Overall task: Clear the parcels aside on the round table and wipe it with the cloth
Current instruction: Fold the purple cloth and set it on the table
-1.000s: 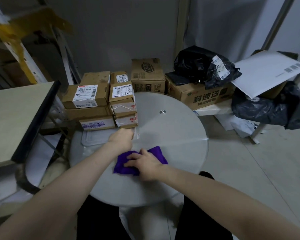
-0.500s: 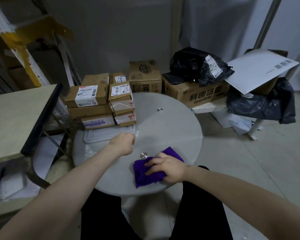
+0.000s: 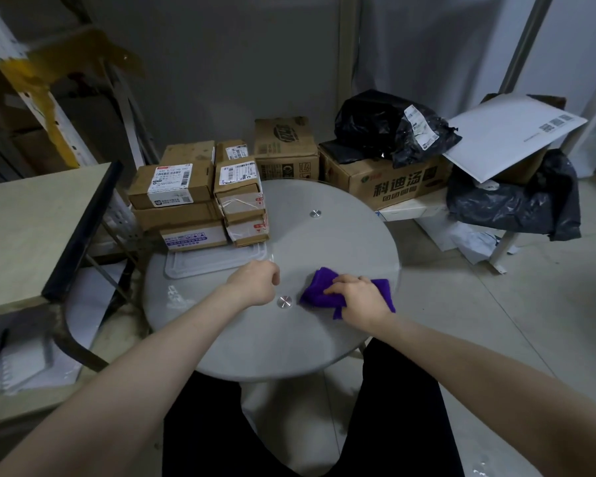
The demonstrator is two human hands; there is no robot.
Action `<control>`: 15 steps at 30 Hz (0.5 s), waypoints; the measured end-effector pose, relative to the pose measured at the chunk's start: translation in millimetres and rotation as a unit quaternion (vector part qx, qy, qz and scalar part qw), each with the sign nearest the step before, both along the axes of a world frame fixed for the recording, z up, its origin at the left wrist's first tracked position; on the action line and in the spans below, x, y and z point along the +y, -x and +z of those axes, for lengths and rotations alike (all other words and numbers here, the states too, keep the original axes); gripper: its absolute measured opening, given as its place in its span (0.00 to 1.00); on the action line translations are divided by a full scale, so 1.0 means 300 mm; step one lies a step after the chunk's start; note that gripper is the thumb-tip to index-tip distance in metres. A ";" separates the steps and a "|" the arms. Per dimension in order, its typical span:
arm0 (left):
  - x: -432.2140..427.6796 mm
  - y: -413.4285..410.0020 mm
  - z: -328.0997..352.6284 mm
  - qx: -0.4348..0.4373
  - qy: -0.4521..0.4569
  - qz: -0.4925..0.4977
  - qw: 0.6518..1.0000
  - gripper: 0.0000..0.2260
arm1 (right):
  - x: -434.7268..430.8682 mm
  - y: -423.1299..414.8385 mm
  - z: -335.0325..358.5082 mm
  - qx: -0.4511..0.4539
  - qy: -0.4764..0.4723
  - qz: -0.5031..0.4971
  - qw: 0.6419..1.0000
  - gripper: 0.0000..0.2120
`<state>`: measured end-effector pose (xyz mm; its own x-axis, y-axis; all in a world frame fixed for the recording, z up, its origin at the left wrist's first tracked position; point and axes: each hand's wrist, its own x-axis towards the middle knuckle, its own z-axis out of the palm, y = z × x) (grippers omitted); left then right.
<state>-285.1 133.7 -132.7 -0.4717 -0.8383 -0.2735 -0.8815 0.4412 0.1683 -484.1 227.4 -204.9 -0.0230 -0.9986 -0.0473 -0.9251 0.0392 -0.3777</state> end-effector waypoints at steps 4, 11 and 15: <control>-0.003 0.006 0.001 0.022 -0.024 0.010 0.999 0.16 | 0.024 -0.107 0.060 -0.167 -0.025 -0.008 0.986 0.22; -0.049 -0.082 0.030 0.184 -0.080 0.165 0.966 0.13 | -0.108 -0.240 0.190 -0.610 -0.174 -0.200 0.747 0.11; -0.057 -0.139 0.109 0.382 -0.189 0.337 0.840 0.18 | -0.158 -0.264 0.246 -0.698 -0.201 -0.210 0.654 0.10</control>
<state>-243.4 116.5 -100.0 -0.0845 -0.9063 -0.4140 -0.4810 -0.3268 0.8135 -405.0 179.8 -131.2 0.0550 -0.8178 -0.5729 0.4359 0.5359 -0.7231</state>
